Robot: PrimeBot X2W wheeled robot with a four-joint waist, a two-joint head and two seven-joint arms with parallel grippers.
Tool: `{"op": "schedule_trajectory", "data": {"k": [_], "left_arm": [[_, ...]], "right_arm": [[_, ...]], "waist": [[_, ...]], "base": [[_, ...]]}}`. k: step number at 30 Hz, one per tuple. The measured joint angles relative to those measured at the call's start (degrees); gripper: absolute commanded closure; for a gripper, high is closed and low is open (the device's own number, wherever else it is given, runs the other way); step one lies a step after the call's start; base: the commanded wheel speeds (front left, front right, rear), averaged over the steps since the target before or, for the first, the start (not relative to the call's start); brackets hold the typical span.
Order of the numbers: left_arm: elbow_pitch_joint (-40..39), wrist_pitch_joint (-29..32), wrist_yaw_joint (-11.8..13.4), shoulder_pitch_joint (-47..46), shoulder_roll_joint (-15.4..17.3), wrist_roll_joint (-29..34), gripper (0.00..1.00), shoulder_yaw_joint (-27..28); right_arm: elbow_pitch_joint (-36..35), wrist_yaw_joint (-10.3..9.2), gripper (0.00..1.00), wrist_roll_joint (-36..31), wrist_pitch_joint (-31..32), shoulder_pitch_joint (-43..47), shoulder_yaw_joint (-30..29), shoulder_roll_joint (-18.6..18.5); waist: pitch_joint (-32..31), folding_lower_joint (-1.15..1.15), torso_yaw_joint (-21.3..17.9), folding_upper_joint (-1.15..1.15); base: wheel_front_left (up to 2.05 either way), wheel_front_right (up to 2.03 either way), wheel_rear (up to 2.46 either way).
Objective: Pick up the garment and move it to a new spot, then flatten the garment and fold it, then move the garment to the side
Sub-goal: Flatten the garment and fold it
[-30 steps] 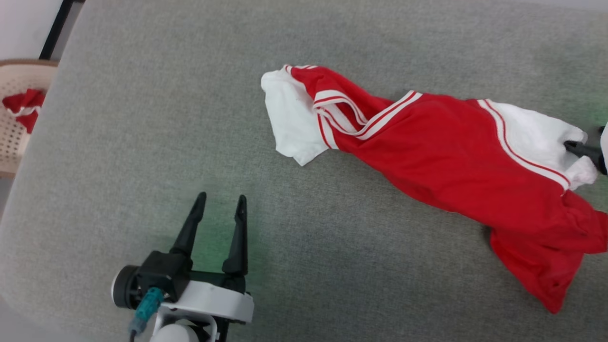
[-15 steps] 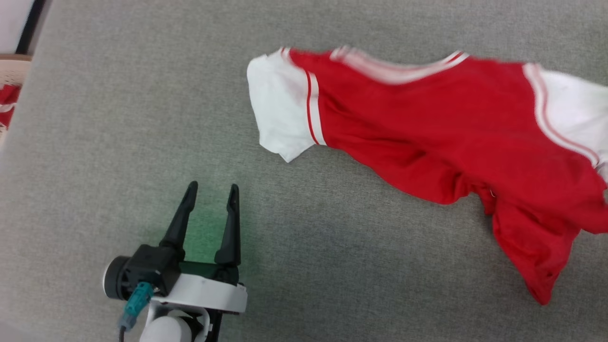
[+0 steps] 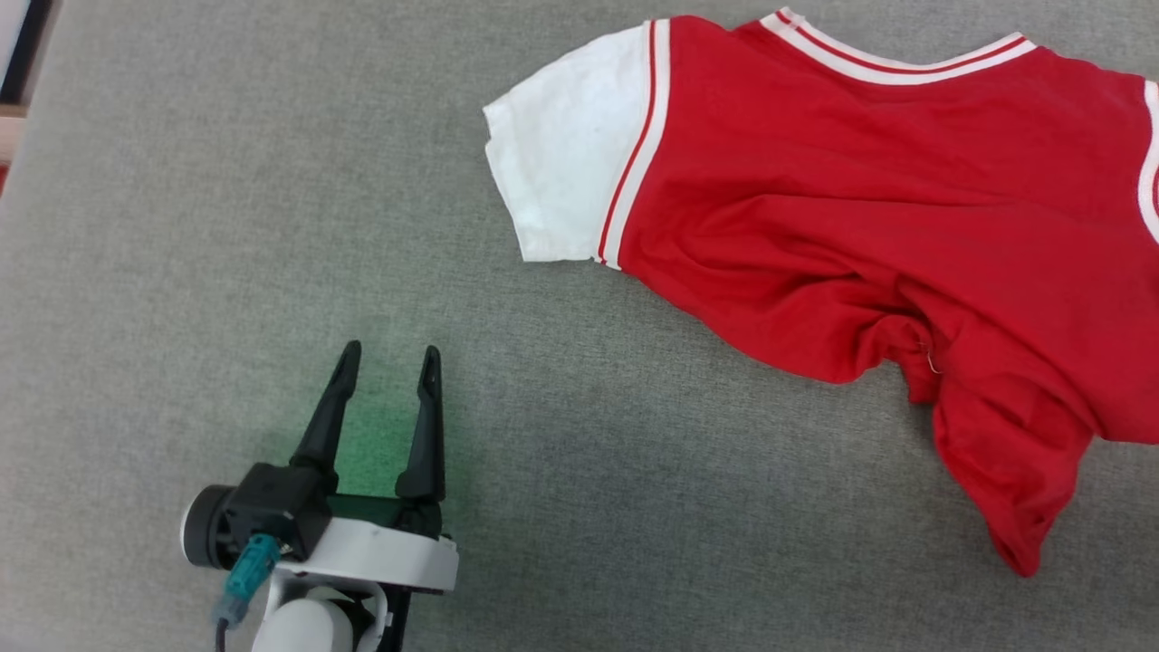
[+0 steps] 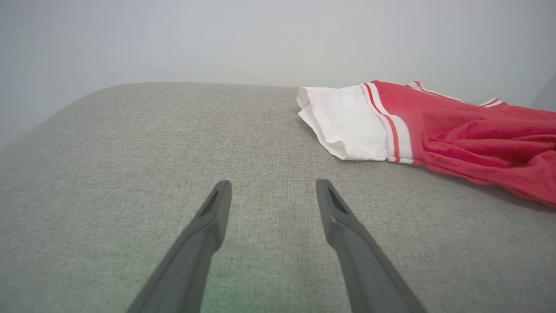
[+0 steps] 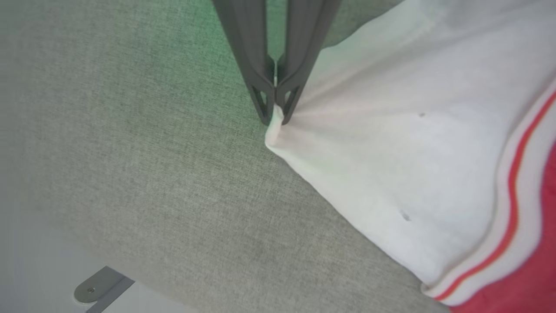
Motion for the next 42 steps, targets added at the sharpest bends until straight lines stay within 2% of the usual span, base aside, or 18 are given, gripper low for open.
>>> {"op": "schedule_trajectory", "data": {"k": [4, 5, 6, 7, 11, 15, 18, 20, 23, 26, 28, 30, 32, 36, 42], "left_arm": [[0.24, 0.0, -0.53, -0.37, 0.01, 0.52, 0.0, 0.7], [0.22, 0.0, -0.88, -0.52, 0.11, 0.69, 0.0, 0.78], [0.21, 0.0, -1.02, -0.64, 0.25, 1.02, 0.0, 0.81], [0.22, -0.01, -1.34, -0.78, 0.45, 1.13, 0.0, 0.81], [0.48, 0.0, -2.27, -2.03, 2.32, 1.49, 0.0, 0.83], [0.9, 0.03, -3.04, -4.38, 5.64, 2.0, 0.0, 0.43], [0.99, 1.83, -3.57, -7.82, 9.15, 2.47, 0.0, -0.82], [1.15, 4.04, -3.99, -10.97, 11.41, 1.85, 0.0, -2.12], [1.97, 7.75, -4.22, -16.23, 15.47, 0.89, 0.0, -5.13], [4.44, 10.95, -4.41, -22.86, 20.42, -2.11, 0.0, -12.56], [7.36, 13.01, -4.41, -27.37, 23.15, -6.27, 0.0, -16.67], [10.78, 14.88, -4.41, -31.69, 26.29, -9.65, 0.0, -21.12], [14.44, 16.99, -4.41, -36.14, 28.71, -13.9, 0.0, -25.31], [22.12, 22.15, -4.44, -44.51, 32.5, -21.87, 0.0, -31.55], [29.8, 37.93, -4.45, -52.28, 36.51, -34.64, 0.0, -40.9]], "right_arm": [[1.3, -0.01, 1.0, -0.99, -2.88, 0.07, 0.23, 1.54], [1.42, -0.01, 0.69, -1.65, -4.65, 0.07, 0.24, 1.89], [1.66, -0.01, 0.26, -1.91, -6.59, 0.07, 0.09, 2.34], [1.98, -0.01, 0.0, -2.29, -8.57, 0.07, -0.1, 2.87], [2.82, -0.01, 0.0, -3.8, -18.29, 1.25, -1.53, 4.33], [3.01, -0.01, 0.0, -4.39, -29.63, 4.32, -4.13, 5.83], [0.7, -0.01, 0.0, -3.5, -33.6, 8.11, -7.19, 7.88], [-2.41, -0.01, 0.0, -3.22, -34.2, 10.96, -10.24, 9.57], [-11.16, -0.02, 0.0, -5.38, -34.28, 16.49, -20.23, 12.59], [-19.35, -0.02, 0.0, -9.53, -34.26, 26.71, -30.83, 17.48], [-25.05, -0.02, 0.0, -12.48, -34.24, 33.95, -36.98, 21.58], [-30.3, -0.02, 0.0, -15.45, -34.26, 39.41, -40.87, 25.39], [-34.45, -0.02, 0.0, -18.0, -34.26, 43.71, -43.63, 28.29], [-39.69, -0.02, 0.0, -22.04, -34.27, 48.02, -45.93, 31.3], [-43.14, -0.02, 0.0, -25.1, -34.16, 49.13, -46.64, 32.85]], "waist": [[-0.4, 0.0, -0.65, 0.0], [-0.57, 0.0, -0.87, 0.0], [-0.78, 0.0, -1.06, 0.0], [-1.05, 0.0, -1.25, 0.0], [-2.41, 0.0, -2.09, 0.0], [-3.92, 0.0, -3.54, 0.0], [-4.94, 0.0, -5.11, 0.0], [-5.51, 0.0, -6.43, 0.0], [-6.17, 0.0, -8.7, 0.0], [-6.6, 0.0, -11.22, 0.0], [-6.76, 0.0, -12.97, 0.0], [-6.77, 0.0, -14.76, 0.0], [-6.65, 0.0, -16.65, 0.0], [-6.06, 0.0, -20.41, 0.0], [-4.7, 0.0, -25.43, 0.0]], "base": [[0.0, 0.0, 0.0], [0.0, 0.0, 0.0], [0.0, 0.0, 0.0], [0.0, 0.0, 0.0], [0.0, 0.0, 0.0], [0.0, 0.0, 0.0], [0.0, 0.0, 0.0], [0.0, 0.0, 0.0], [0.0, 0.0, 0.0], [0.0, 0.0, 0.0], [0.0, 0.0, 0.0], [0.0, 0.0, 0.0], [0.0, 0.0, 0.0], [0.0, 0.0, 0.0], [0.0, 0.0, 0.0]]}}
